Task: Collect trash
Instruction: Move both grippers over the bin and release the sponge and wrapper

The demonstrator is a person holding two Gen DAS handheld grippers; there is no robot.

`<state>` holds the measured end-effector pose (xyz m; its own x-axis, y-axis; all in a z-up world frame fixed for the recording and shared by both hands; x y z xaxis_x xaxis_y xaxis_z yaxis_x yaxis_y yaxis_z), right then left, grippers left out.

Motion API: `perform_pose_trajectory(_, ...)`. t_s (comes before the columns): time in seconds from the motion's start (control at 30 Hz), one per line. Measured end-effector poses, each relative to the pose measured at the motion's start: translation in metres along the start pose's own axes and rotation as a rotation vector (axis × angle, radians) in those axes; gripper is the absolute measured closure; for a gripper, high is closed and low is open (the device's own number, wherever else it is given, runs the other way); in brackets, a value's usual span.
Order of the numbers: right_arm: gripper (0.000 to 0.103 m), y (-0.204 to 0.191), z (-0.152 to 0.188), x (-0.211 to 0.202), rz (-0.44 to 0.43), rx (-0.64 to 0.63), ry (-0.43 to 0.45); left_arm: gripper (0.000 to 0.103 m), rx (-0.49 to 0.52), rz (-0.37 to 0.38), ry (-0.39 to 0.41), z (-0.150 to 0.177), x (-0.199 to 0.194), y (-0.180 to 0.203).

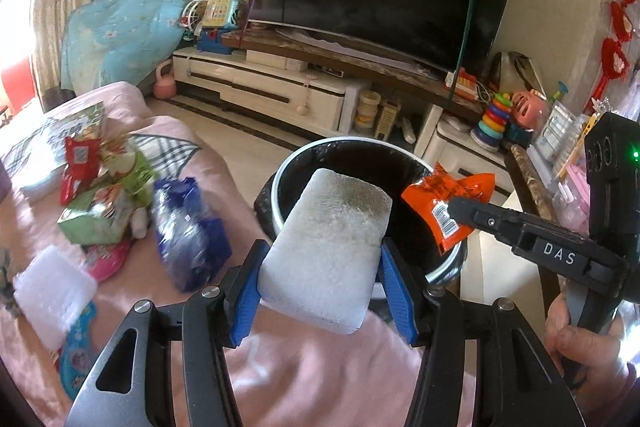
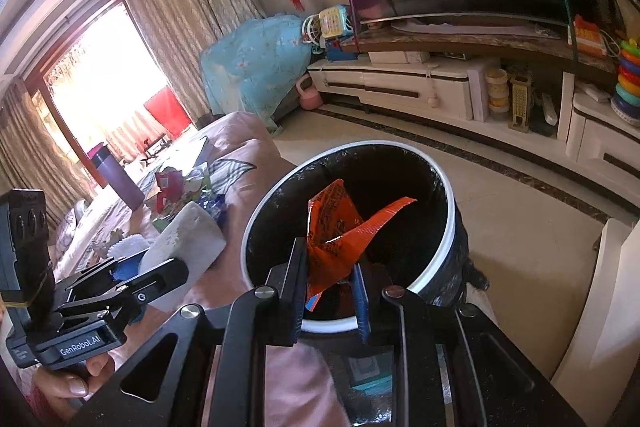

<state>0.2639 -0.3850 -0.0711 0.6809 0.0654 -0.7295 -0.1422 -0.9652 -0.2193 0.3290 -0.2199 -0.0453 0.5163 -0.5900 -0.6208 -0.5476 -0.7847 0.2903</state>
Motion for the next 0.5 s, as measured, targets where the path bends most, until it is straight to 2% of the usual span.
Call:
perform_pose_trajectory(0.33,0.080,0.017,-0.012,0.019,0.012,-0.007,-0.036,0.048,-0.012,0.004,-0.030,-0.020,0.044,-0.003)
perform_pose_trajectory(0.5,0.079,0.022,-0.017,0.028,0.015,-0.012,-0.056,0.045,-0.018,0.010,-0.042,-0.025,0.056,-0.002)
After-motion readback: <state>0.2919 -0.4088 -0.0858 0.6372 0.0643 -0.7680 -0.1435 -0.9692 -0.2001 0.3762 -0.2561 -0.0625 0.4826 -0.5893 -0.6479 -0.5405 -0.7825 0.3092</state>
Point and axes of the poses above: each gripper's, at about its wrist camera, not at the fingertips, and x roughly the way its jaws point, y to its right, z to its underside, the point moved 6 cm from there along x, roughly the way its jaws point, and after that the axes turned 11 degrees about z, right-handed, at the moved point
